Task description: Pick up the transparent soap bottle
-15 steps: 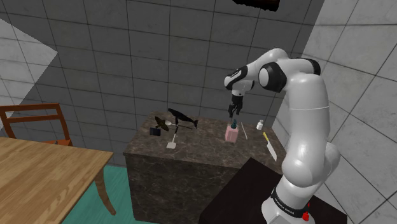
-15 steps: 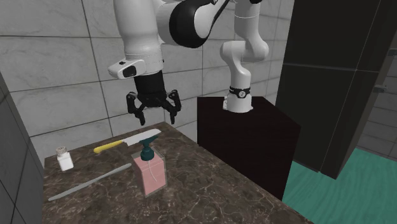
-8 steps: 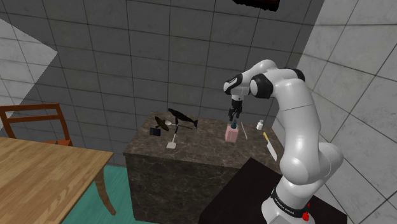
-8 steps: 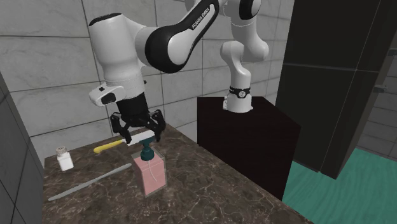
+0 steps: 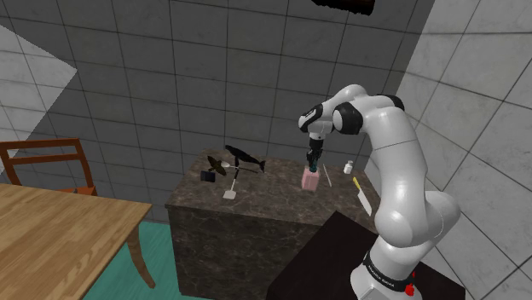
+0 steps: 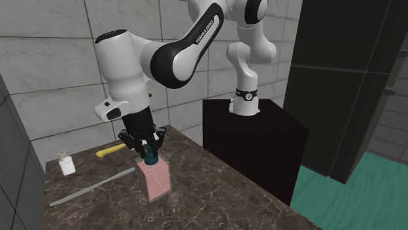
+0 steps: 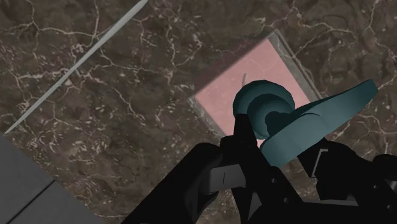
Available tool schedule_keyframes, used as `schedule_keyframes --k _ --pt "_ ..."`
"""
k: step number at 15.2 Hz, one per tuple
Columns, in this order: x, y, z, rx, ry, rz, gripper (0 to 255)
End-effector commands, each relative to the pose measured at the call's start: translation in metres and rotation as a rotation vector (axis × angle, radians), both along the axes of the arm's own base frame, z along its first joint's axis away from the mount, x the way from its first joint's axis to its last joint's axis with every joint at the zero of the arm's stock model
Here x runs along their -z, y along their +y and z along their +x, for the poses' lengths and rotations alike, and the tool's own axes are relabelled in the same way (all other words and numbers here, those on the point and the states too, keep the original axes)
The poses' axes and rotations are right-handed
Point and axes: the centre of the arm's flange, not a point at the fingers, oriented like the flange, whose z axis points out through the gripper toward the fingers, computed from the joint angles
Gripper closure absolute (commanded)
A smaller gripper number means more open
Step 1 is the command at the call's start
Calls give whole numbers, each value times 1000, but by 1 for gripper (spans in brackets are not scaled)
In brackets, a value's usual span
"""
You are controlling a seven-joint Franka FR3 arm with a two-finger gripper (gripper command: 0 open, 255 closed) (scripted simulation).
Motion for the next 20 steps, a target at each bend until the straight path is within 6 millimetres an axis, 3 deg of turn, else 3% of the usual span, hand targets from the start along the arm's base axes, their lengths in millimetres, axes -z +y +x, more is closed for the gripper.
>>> schedule_keyframes --k 1,8,20 --pt "1 0 0 0 0 0 255" --pt "0 0 1 0 0 0 255" --pt "-64 0 1 0 0 0 255"
